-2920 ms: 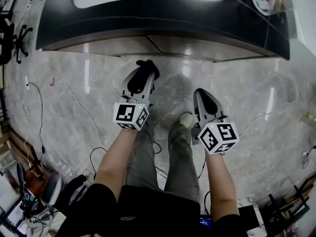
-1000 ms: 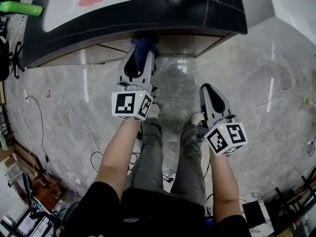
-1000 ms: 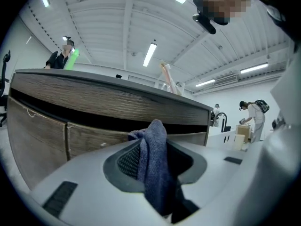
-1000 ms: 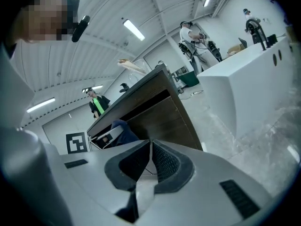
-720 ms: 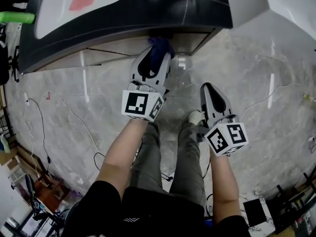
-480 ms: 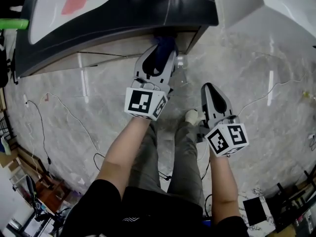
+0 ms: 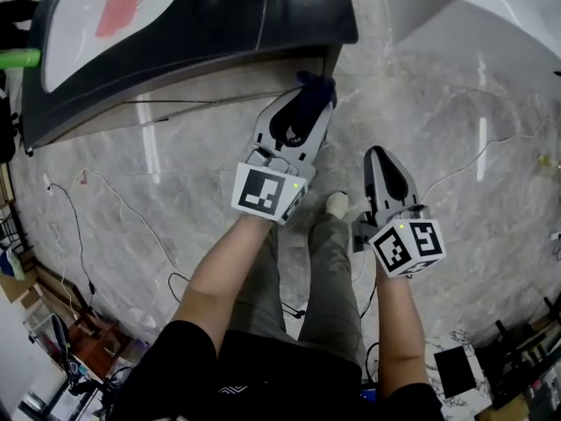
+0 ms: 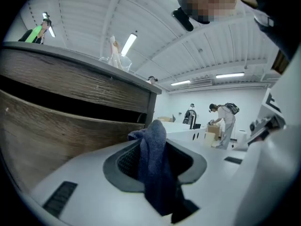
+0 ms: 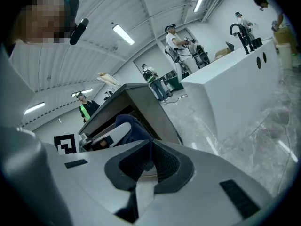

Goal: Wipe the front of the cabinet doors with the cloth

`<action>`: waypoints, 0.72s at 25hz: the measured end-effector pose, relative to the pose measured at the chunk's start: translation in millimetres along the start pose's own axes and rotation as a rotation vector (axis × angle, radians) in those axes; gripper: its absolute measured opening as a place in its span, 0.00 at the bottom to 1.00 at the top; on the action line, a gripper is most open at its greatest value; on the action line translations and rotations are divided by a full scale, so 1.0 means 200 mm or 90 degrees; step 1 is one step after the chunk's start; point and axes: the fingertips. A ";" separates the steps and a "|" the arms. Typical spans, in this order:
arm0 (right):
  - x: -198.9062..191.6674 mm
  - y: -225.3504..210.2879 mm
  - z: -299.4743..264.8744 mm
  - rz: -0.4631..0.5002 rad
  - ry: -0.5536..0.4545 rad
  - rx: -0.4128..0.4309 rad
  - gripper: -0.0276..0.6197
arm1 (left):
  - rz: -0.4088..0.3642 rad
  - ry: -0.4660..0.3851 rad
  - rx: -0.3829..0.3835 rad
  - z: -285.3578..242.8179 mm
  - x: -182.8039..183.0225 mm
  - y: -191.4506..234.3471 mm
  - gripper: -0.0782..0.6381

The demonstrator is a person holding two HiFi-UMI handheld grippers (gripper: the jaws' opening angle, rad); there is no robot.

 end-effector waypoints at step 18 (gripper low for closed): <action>-0.37 0.55 -0.34 0.029 0.075 0.083 0.11 | 0.008 0.035 0.130 0.68 -0.06 0.63 0.29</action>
Point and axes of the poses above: the fingertips, and each gripper's own axes: z backward along the fingers, y to its left, x out of its top, and after that the axes turned 6 degrees about -y, right-handed
